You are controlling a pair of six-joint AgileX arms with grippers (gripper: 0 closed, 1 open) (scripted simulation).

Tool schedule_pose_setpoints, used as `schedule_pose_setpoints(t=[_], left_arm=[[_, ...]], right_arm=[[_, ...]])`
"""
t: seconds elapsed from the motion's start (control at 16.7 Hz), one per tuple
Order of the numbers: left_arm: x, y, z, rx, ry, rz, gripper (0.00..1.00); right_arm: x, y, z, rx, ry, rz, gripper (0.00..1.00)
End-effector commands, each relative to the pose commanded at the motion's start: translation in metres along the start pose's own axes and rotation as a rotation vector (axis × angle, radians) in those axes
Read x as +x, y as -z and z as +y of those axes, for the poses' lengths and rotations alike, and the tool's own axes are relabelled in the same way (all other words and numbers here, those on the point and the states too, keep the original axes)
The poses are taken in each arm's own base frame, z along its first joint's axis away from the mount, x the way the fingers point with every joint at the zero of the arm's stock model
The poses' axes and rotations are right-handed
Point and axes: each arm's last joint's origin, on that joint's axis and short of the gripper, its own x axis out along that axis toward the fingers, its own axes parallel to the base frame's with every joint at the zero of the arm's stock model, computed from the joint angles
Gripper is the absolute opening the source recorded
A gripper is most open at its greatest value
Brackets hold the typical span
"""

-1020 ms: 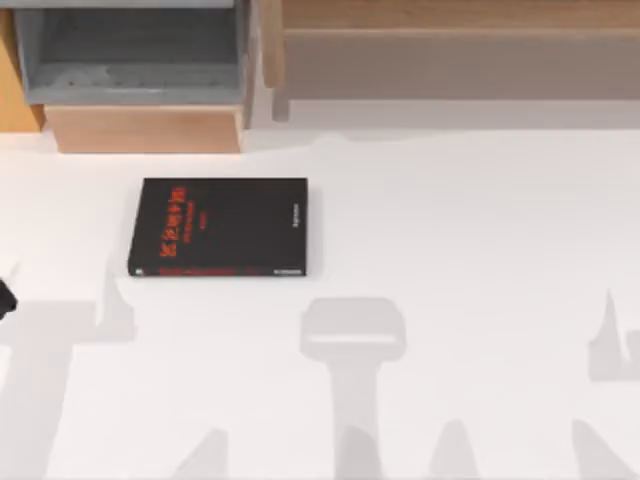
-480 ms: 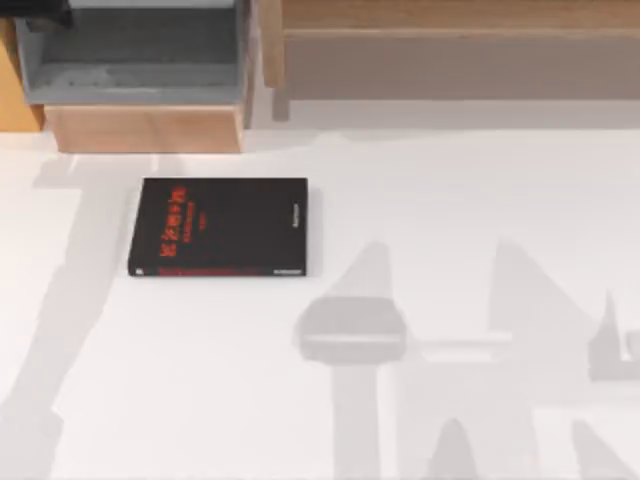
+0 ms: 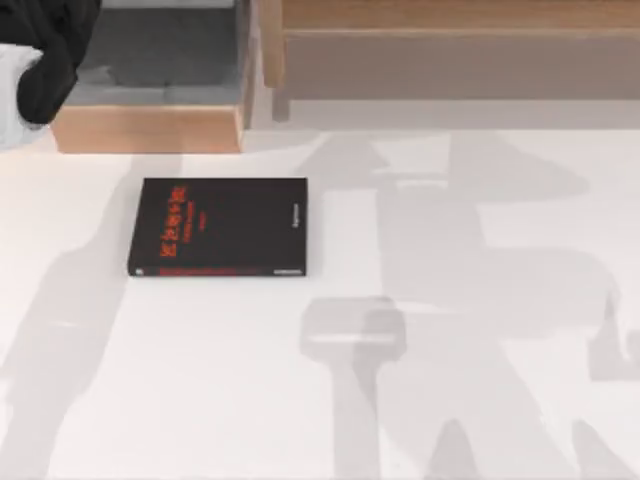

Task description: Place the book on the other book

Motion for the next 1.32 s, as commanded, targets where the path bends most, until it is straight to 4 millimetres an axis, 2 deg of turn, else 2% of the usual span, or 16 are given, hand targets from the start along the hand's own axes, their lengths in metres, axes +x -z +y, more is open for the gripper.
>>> schedule_pose_setpoints(t=[0.18,0.54,0.96,1.2,1.32], left_arm=[[0.017,0.010,-0.008,-0.001,0.000,-0.009,1.00],[0.018,0.011,-0.006,-0.001,-0.003,-0.006,1.00],[0.046,0.010,-0.008,-0.002,0.000,-0.009,1.00],[0.048,0.010,-0.008,-0.002,0.000,-0.010,1.00],[0.048,0.010,-0.008,-0.002,0.000,-0.010,0.85]], right_arm=[[0.000,0.000,0.000,0.000,0.000,0.000,1.00],[0.000,0.000,0.000,0.000,0.000,0.000,1.00],[0.000,0.000,0.000,0.000,0.000,0.000,1.00],[0.000,0.000,0.000,0.000,0.000,0.000,1.00],[0.000,0.000,0.000,0.000,0.000,0.000,1.00]])
